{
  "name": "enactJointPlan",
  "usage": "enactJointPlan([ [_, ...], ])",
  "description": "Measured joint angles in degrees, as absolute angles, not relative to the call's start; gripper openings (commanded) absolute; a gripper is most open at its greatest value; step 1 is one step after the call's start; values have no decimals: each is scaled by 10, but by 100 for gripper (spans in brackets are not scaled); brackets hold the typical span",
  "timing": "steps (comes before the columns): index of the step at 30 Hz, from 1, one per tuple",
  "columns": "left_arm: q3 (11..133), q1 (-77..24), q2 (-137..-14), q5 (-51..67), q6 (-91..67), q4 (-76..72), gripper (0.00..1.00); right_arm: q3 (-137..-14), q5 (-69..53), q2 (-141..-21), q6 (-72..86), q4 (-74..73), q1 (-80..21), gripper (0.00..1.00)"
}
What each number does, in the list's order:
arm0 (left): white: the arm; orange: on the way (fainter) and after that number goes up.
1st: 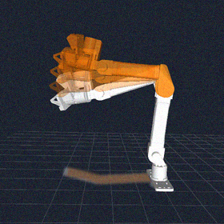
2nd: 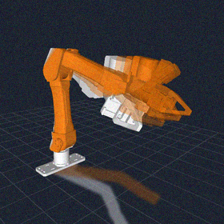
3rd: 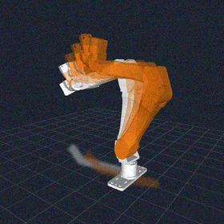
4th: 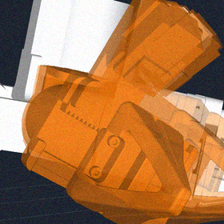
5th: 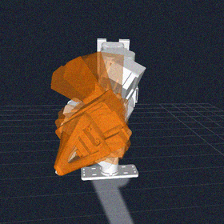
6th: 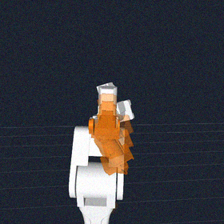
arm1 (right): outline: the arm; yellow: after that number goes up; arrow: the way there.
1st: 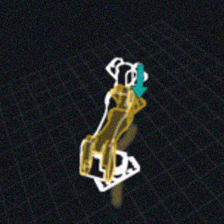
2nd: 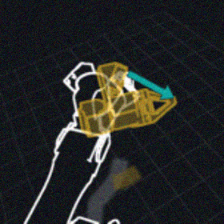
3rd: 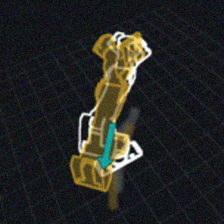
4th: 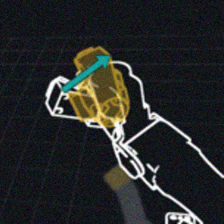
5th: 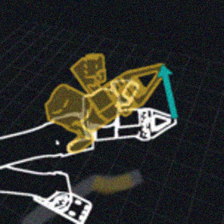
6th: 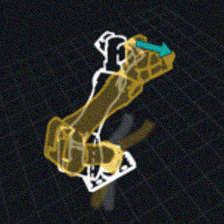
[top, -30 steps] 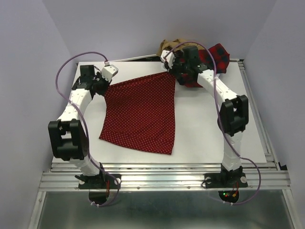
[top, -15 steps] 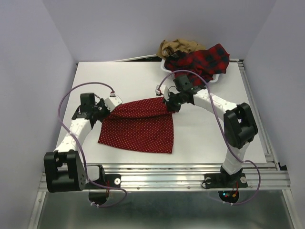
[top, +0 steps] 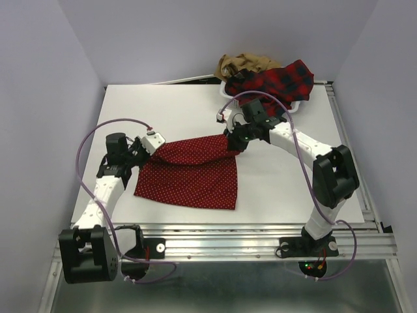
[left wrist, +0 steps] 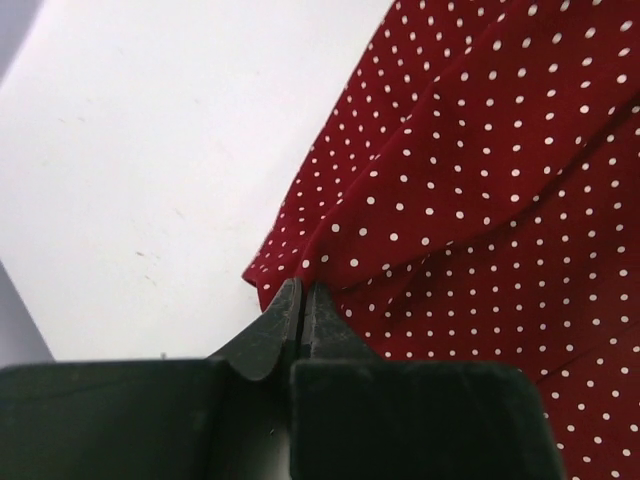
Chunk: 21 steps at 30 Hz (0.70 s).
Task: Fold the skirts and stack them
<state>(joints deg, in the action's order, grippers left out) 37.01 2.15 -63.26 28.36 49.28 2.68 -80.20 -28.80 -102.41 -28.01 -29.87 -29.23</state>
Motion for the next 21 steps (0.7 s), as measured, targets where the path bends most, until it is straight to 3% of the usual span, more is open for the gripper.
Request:
enactJointPlan([
  [9,360,37,-528,328,557,82,0,-793,-310,-982,-251,-316,-316,1],
  [20,310,46,-422,322,690,262,0,-654,-320,-896,-255,-315,-418,1],
  [21,303,46,-414,321,696,269,11,-634,-319,-896,-256,-314,-429,9],
])
